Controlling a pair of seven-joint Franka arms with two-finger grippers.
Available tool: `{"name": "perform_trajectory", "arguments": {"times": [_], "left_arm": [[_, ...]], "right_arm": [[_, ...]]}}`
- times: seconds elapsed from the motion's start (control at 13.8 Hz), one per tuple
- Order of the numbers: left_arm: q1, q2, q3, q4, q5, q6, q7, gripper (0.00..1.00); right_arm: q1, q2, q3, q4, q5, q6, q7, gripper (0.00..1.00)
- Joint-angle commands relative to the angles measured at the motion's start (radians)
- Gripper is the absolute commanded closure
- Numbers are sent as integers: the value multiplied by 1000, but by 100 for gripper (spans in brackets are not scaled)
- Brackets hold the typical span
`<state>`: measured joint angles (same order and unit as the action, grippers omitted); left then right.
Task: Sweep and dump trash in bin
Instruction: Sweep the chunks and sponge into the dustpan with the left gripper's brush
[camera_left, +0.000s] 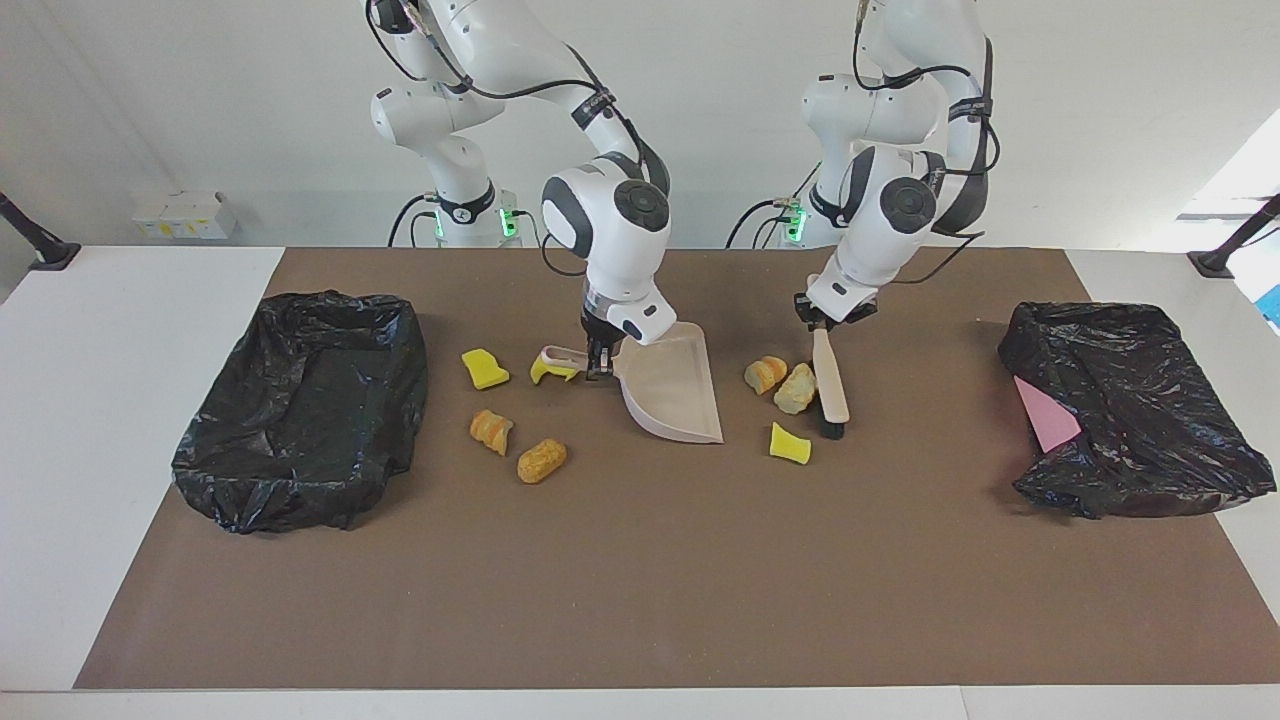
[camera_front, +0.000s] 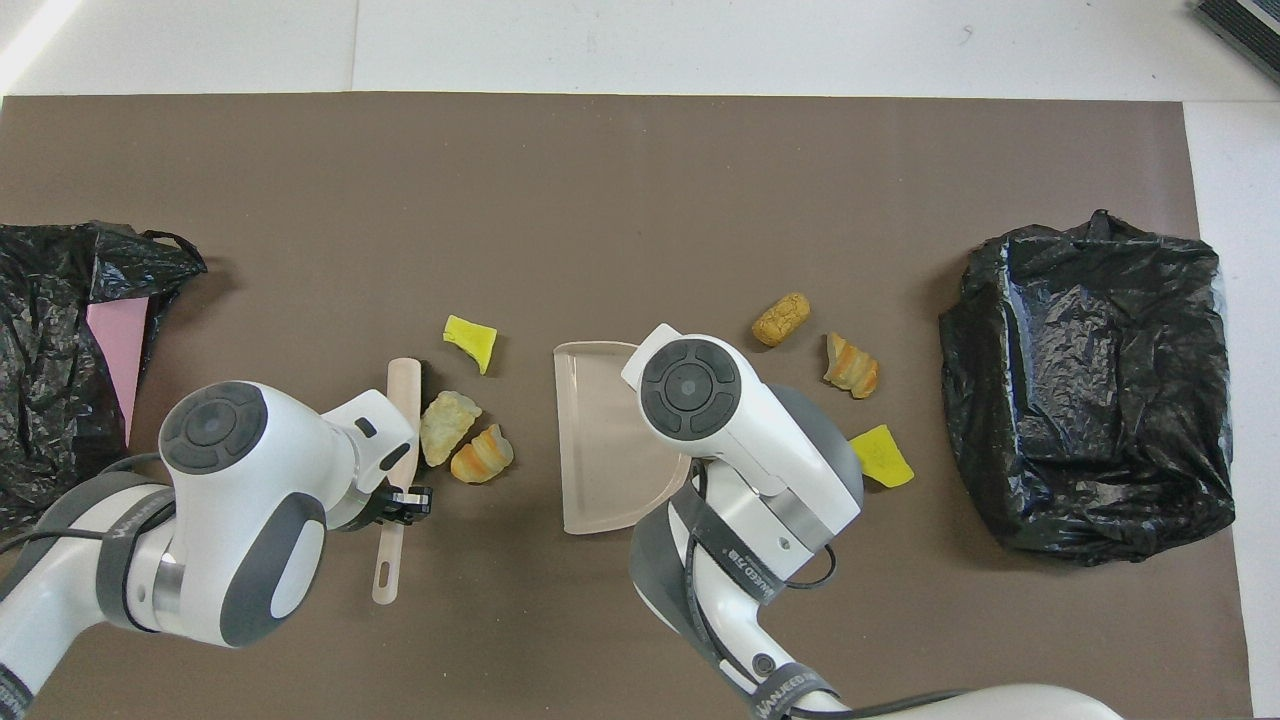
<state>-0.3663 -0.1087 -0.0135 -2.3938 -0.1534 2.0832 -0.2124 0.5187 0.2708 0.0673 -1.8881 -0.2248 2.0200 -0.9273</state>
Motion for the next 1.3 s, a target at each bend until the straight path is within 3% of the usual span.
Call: {"name": "perform_trajectory", "arguments": {"times": [0.0,0.22,0.43,0.72,1.01,1.23], "left_arm": [[-97,-17,10,-31,-107,41,-15,100],[-207,-14,7,-35,-271,116,-12,100],[-284,-12,9,-25,-341,181,-15,100],[-162,-8,20,39,-269,138,1,100],[-19,134,21,285,-115,-23,11,100],[59,178,23,314,-67,3,112,100]], "right_arm": [[-2,-25,5,-42,-21,14,-18,100],[0,-25,5,-42,-19,14,-16,100],[0,-25,5,-42,-19,14,-13,100],[0,-25,5,-42,-19,14,-4,100],[0,-25,5,-42,-19,13,10,100],[-2,-25,5,-42,-18,9,41,100]]}}
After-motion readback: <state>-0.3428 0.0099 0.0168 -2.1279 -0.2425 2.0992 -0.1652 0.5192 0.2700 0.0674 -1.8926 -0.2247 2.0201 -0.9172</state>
